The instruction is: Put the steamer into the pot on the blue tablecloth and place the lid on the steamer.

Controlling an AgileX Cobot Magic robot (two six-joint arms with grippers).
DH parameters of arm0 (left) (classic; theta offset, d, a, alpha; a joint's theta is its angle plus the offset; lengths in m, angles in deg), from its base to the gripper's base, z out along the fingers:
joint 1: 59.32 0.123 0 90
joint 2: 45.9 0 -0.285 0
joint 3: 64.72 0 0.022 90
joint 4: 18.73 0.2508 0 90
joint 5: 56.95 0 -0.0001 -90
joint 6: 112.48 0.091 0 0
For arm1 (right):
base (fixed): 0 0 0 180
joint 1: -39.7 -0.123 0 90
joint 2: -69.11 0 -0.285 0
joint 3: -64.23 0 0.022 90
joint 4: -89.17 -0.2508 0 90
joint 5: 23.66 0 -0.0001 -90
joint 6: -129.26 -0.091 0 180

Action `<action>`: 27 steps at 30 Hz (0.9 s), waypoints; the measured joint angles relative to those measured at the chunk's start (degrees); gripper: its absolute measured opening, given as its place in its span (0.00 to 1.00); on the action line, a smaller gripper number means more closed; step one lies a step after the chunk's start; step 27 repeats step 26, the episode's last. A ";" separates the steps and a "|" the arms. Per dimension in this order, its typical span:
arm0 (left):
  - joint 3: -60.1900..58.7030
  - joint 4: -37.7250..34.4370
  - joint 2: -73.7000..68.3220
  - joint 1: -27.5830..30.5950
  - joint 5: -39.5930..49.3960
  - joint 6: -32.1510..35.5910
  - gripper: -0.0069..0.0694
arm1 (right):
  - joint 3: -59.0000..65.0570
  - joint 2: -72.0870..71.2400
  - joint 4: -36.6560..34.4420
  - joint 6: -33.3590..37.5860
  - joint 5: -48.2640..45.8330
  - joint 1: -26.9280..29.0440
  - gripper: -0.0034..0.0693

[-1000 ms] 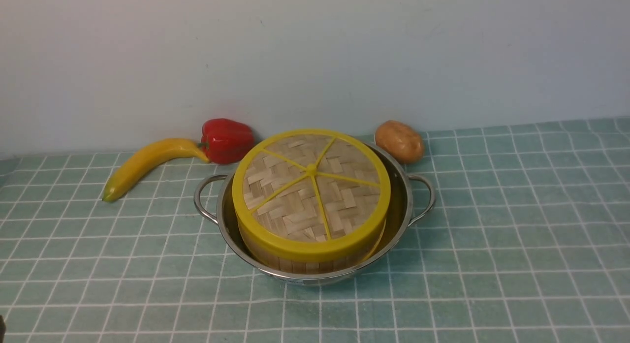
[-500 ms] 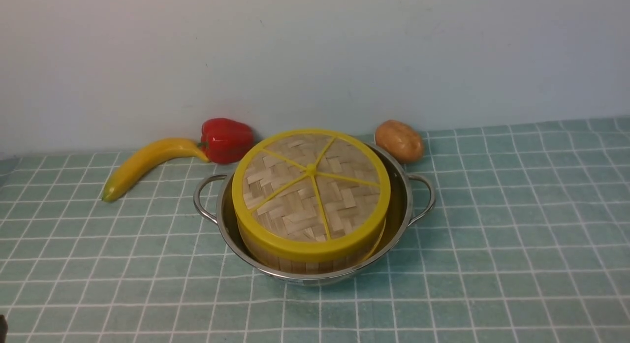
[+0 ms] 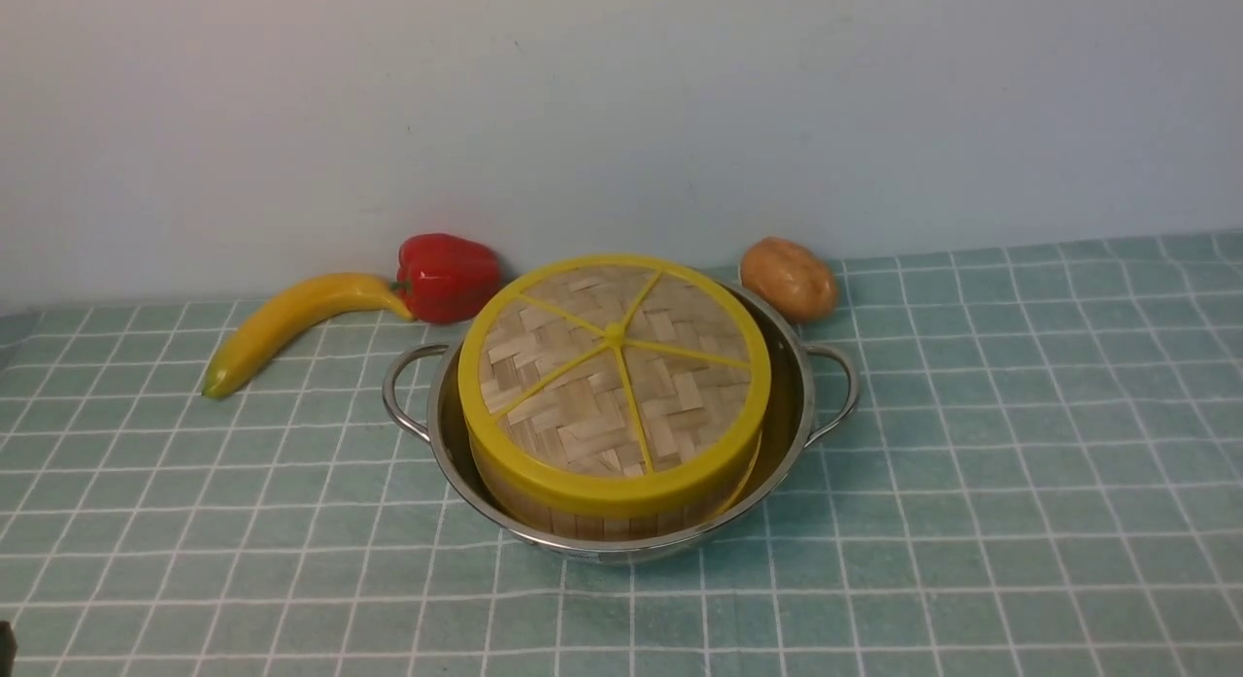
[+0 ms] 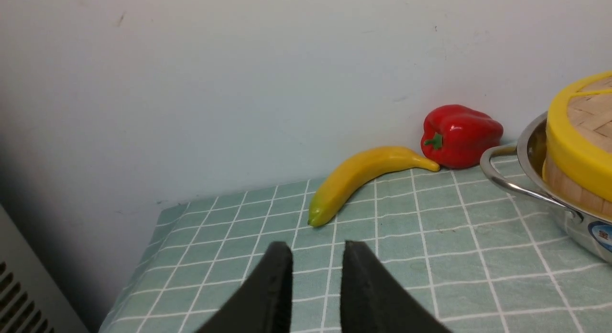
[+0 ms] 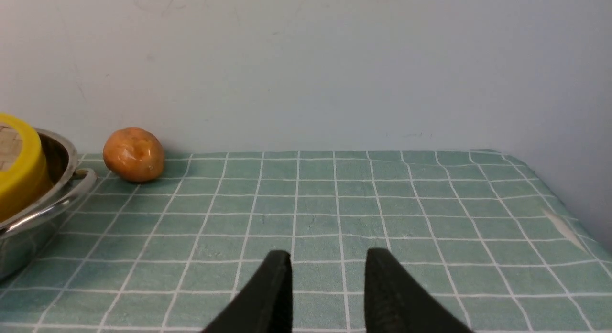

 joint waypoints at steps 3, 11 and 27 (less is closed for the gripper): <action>0.00 0.00 0.00 0.00 0.00 0.00 0.29 | 0.00 0.00 0.00 0.00 0.00 0.00 0.38; 0.00 0.00 0.00 0.00 0.00 0.00 0.31 | 0.00 0.00 0.00 0.00 -0.07 0.00 0.38; 0.00 0.00 0.00 0.00 0.00 0.00 0.34 | 0.00 0.00 0.00 0.00 -0.09 0.00 0.38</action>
